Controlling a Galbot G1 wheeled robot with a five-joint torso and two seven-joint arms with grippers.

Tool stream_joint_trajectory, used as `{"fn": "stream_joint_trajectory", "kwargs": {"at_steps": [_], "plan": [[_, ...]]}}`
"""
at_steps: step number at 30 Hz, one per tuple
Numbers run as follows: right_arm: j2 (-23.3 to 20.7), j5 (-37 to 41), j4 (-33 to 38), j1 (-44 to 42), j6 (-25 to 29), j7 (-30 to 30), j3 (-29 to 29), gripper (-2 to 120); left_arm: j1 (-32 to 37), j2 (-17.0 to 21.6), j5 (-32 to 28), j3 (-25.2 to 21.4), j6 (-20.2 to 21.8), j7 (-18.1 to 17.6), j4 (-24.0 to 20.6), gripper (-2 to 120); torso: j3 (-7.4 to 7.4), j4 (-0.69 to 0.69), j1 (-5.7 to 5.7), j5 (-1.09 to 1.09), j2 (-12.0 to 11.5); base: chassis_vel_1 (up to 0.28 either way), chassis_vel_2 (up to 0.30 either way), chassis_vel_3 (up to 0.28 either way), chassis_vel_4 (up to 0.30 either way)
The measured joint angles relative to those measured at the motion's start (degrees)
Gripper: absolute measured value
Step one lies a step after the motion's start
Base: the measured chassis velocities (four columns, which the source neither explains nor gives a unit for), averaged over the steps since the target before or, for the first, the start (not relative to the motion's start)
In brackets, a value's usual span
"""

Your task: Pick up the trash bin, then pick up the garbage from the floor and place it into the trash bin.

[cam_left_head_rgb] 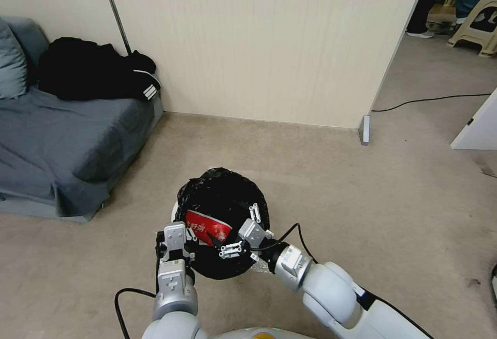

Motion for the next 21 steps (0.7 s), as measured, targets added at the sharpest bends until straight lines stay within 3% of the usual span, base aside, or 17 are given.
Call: {"fn": "stream_joint_trajectory", "kwargs": {"at_steps": [6,13,21], "plan": [[1.6,-3.9,6.6,-6.6,2.4,1.0,6.4,100,-0.2,0.0,0.0,-0.9,-0.3,0.0,1.3,1,0.0,0.0,0.0,-0.01,0.0,0.0,0.0,0.0,0.0],[17.1,-10.8,12.8,-18.6,8.0,4.2,16.9,100,0.3,0.3,0.1,-1.6,-1.1,-0.1,1.6,1,-0.01,-0.01,0.0,-0.01,0.0,0.0,0.0,0.0,0.0],[25.7,-17.4,13.4,-26.5,14.0,5.1,23.8,100,1.1,0.3,0.1,-1.7,-3.1,-0.2,0.9,1,-0.01,0.0,0.0,0.0,0.0,0.0,0.0,0.0,0.0]]}}
